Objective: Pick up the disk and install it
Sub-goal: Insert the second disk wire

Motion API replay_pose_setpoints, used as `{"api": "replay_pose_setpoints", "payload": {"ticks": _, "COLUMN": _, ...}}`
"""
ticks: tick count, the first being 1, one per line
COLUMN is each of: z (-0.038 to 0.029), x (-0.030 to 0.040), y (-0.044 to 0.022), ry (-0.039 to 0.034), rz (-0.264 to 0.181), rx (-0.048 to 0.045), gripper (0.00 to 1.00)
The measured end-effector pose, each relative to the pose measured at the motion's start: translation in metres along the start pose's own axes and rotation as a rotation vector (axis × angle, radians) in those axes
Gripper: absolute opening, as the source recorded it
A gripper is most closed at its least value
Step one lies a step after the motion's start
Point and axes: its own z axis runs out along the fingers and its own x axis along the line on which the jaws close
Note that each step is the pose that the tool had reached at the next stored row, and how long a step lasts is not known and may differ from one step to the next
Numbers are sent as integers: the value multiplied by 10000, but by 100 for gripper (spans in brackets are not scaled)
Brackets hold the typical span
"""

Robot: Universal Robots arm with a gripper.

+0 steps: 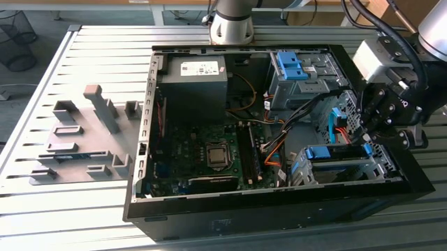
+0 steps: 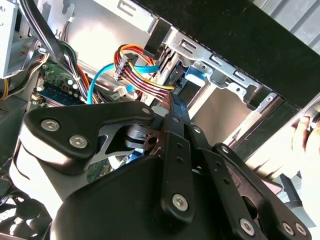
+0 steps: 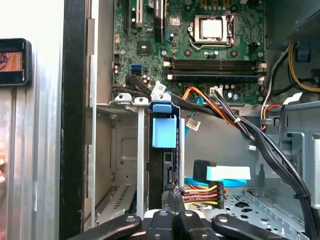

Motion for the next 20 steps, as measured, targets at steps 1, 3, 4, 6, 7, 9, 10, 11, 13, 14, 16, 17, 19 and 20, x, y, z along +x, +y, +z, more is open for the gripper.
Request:
{"api": "replay_pose_setpoints", "payload": {"ticks": 1, "z": 1, "x": 1, "y": 15, "ry": 0, "rz": -1, "rx": 0, "gripper": 11}}
{"api": "replay_pose_setpoints", "payload": {"ticks": 3, "z": 4, "x": 2, "y": 66, "ry": -2, "rz": -1, "rx": 0, "gripper": 11}}
{"api": "replay_pose_setpoints", "payload": {"ticks": 4, "z": 5, "x": 2, "y": 88, "ry": -2, "rz": -1, "rx": 0, "gripper": 11}}
{"api": "replay_pose_setpoints", "payload": {"ticks": 6, "z": 6, "x": 3, "y": 117, "ry": -3, "rz": 0, "rx": 0, "gripper": 11}}
{"api": "replay_pose_setpoints", "payload": {"ticks": 7, "z": 3, "x": 3, "y": 126, "ry": -1, "rz": 0, "rx": 1, "gripper": 11}}
{"api": "replay_pose_setpoints", "payload": {"ticks": 9, "z": -41, "x": 3, "y": 139, "ry": -3, "rz": 0, "rx": 1, "gripper": 11}}
{"api": "replay_pose_setpoints", "payload": {"ticks": 10, "z": -83, "x": 2, "y": 141, "ry": -1, "rz": -1, "rx": 1, "gripper": 11}}
{"api": "replay_pose_setpoints", "payload": {"ticks": 11, "z": -127, "x": 2, "y": 143, "ry": -2, "rz": -2, "rx": 2, "gripper": 11}}
{"api": "replay_pose_setpoints", "payload": {"ticks": 13, "z": -216, "x": -1, "y": 148, "ry": -2, "rz": -1, "rx": 2, "gripper": 11}}
{"api": "replay_pose_setpoints", "payload": {"ticks": 14, "z": -248, "x": -2, "y": 154, "ry": -1, "rz": 1, "rx": 1, "gripper": 11}}
{"api": "replay_pose_setpoints", "payload": {"ticks": 16, "z": -273, "x": -4, "y": 180, "ry": -3, "rz": 0, "rx": 2, "gripper": 11}}
{"api": "replay_pose_setpoints", "payload": {"ticks": 17, "z": -276, "x": -4, "y": 206, "ry": -6, "rz": -1, "rx": 4, "gripper": 11}}
{"api": "replay_pose_setpoints", "payload": {"ticks": 19, "z": -310, "x": -3, "y": 241, "ry": -2, "rz": -1, "rx": 5, "gripper": 11}}
{"api": "replay_pose_setpoints", "payload": {"ticks": 20, "z": -332, "x": -3, "y": 256, "ry": -3, "rz": -1, "rx": 6, "gripper": 11}}
